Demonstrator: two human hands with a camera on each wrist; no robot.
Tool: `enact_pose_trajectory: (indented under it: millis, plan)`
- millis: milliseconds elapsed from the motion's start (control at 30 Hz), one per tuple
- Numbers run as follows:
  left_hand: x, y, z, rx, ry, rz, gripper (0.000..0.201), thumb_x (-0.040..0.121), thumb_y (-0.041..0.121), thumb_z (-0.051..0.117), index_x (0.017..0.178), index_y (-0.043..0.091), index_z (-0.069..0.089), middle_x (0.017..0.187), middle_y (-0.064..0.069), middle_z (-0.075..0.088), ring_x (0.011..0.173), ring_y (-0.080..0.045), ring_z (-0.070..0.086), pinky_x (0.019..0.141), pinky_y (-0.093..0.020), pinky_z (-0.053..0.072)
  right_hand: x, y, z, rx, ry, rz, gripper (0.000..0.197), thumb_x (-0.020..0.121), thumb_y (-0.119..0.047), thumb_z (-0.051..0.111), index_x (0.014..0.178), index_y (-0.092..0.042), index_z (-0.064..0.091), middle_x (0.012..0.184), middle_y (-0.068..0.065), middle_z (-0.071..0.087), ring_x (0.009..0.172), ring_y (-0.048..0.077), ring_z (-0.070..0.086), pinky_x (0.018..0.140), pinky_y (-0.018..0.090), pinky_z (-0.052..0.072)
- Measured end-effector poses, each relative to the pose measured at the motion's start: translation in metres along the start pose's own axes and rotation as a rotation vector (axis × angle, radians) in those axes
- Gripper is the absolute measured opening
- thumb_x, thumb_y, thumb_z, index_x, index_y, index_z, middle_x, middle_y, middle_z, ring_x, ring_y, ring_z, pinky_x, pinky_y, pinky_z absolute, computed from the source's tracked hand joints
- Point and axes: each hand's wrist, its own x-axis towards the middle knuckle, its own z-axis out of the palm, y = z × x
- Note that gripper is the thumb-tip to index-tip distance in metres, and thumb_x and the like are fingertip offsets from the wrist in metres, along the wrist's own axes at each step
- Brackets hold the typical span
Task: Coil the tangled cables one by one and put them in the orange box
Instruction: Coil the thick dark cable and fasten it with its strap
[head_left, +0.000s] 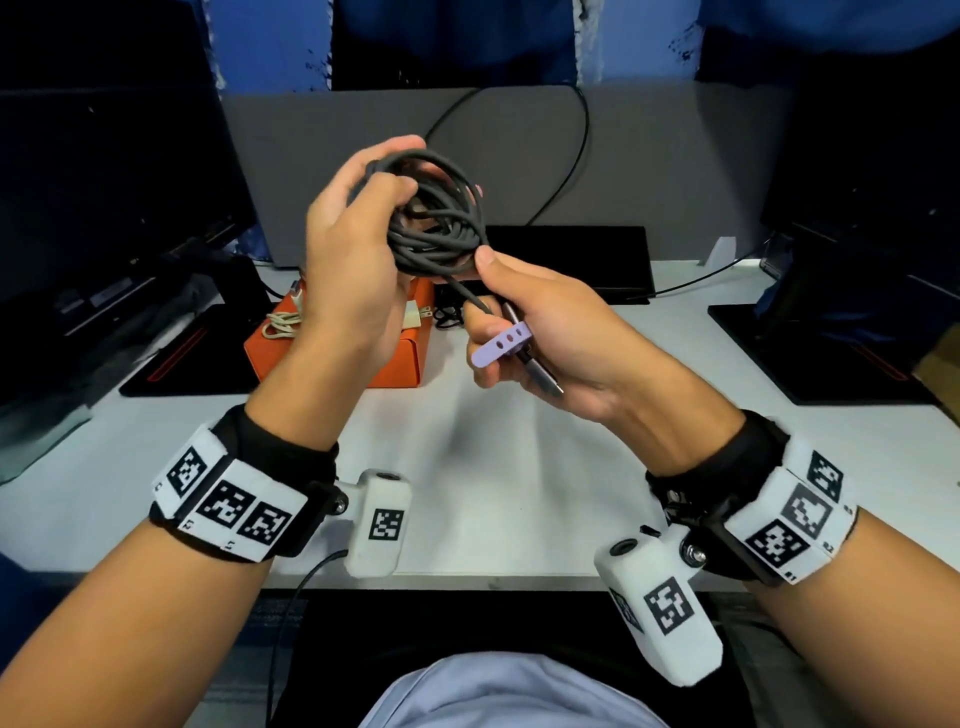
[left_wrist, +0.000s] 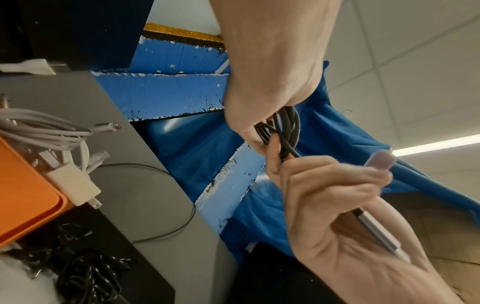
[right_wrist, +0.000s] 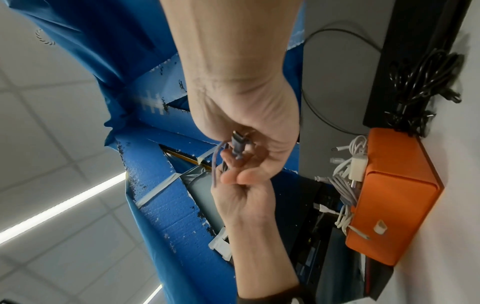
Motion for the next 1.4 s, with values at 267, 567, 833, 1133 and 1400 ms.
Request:
enact_pose_trajectory:
  millis: [267, 567, 833, 1133, 1400]
  plan:
    - [-0.007, 0.002, 0.003, -0.064, -0.097, -0.124, 0.012, 0.103, 0.024, 0.052, 0.111, 0.017, 0.057, 0.107, -0.011, 0.07, 0.097, -0.033, 0.07, 0.076, -0.046, 0.056, 0.002, 0.012, 0.007, 0.051, -0.034, 0.049, 0.033, 0.113, -0.035, 0.038, 0.134, -0.015, 0.054, 0.066, 0.004, 0.048, 0.043, 0.016, 0.045, 0.04, 0.023, 0.042]
    - [0.012, 0.005, -0.013, 0.385, -0.16, -0.062, 0.035, 0.102, 0.038, 0.057, 0.131, 0.02, 0.063, 0.126, -0.008, 0.07, 0.116, -0.022, 0.069, 0.102, -0.046, 0.055, 0.01, 0.014, -0.005, -0.045, 0.084, -0.091, 0.034, 0.114, -0.036, 0.035, 0.096, -0.01, 0.048, 0.068, 0.002, 0.046, 0.045, 0.014, 0.037, 0.043, 0.025, 0.035]
    - [0.018, 0.012, -0.023, 0.538, -0.249, -0.174, 0.031, 0.108, 0.03, 0.049, 0.127, 0.013, 0.067, 0.117, -0.009, 0.075, 0.11, -0.022, 0.072, 0.089, -0.035, 0.06, 0.023, 0.019, -0.026, -0.314, 0.124, -0.183, 0.032, 0.114, -0.032, 0.034, 0.097, -0.018, 0.058, 0.077, 0.0, 0.058, 0.059, 0.012, 0.057, 0.055, 0.031, 0.049]
    - [0.03, 0.019, -0.042, 0.832, -0.228, -0.237, 0.027, 0.104, 0.046, 0.051, 0.123, 0.033, 0.066, 0.114, 0.013, 0.074, 0.103, -0.007, 0.071, 0.096, -0.038, 0.058, 0.068, 0.021, -0.095, -0.673, 0.261, -0.079, 0.031, 0.113, -0.028, 0.038, 0.09, -0.017, 0.057, 0.083, 0.0, 0.063, 0.066, 0.015, 0.059, 0.065, 0.03, 0.048]
    - [0.027, 0.029, -0.044, 0.929, -0.437, -0.29, 0.03, 0.106, 0.044, 0.048, 0.122, 0.029, 0.069, 0.113, 0.011, 0.075, 0.101, -0.009, 0.073, 0.097, -0.041, 0.058, 0.131, 0.055, -0.181, -0.63, 0.527, 0.308, 0.029, 0.112, -0.026, 0.037, 0.089, -0.015, 0.051, 0.079, 0.007, 0.058, 0.05, 0.02, 0.044, 0.051, 0.032, 0.037]
